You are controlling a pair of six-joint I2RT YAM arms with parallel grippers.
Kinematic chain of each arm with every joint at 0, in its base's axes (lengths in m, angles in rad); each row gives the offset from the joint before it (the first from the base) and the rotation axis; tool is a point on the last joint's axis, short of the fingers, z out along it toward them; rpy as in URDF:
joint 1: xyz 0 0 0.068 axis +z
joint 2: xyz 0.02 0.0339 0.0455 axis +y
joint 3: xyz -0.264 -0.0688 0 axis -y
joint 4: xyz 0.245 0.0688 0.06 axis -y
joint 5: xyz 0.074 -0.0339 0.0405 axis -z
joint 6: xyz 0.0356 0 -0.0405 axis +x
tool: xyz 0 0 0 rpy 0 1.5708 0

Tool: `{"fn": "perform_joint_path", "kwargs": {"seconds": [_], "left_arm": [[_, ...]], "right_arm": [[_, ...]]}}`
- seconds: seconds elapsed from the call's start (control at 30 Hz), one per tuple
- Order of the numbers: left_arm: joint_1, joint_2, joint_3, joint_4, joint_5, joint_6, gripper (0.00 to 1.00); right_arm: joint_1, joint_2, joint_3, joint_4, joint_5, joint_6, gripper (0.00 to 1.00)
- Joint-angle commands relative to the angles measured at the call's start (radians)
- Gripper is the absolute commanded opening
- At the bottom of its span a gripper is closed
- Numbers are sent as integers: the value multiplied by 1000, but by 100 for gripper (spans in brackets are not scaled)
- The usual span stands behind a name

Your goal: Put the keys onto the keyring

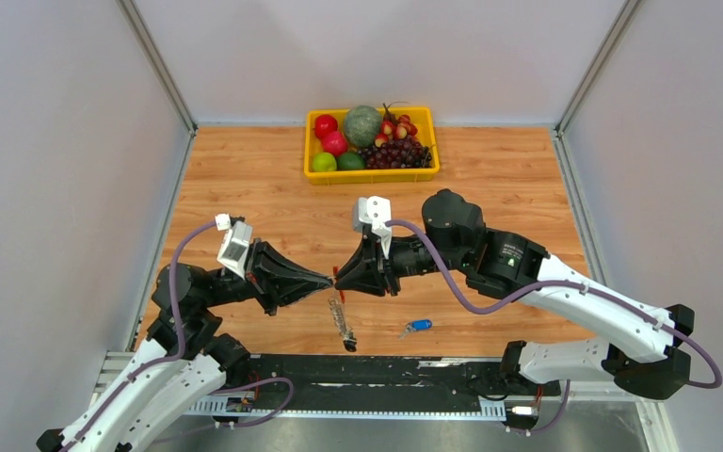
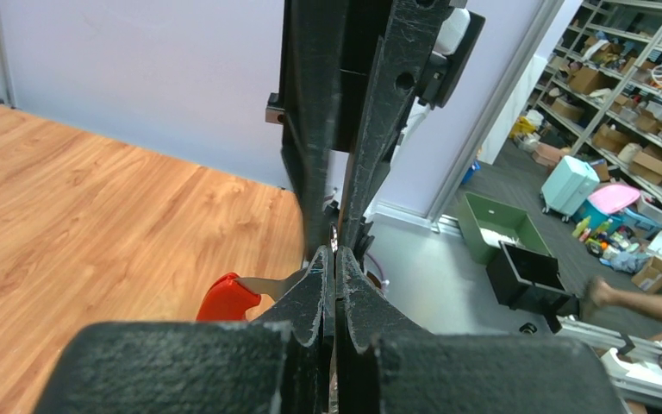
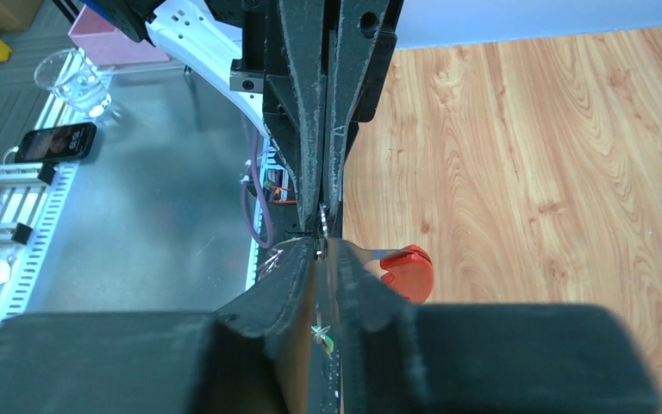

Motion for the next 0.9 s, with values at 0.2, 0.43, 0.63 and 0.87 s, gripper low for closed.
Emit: {"fn": "perform_joint_path", "kwargs": {"seconds": [0.2, 0.43, 0.63, 0.87], "left_arm": [[-1, -14, 0, 63, -9, -6, 0], [-1, -8, 6, -37, -33, 44, 14], [-1, -27, 55, -165, -69, 113, 54], [-1, -10, 75, -213, -75, 151, 67]], "right_arm": [[8, -13, 20, 61, -35, -25, 0], [19, -42, -8, 63, -38, -68, 0], [19, -90, -42, -38, 27, -152, 0], [19, -141, -101, -155, 144, -288, 0]]}}
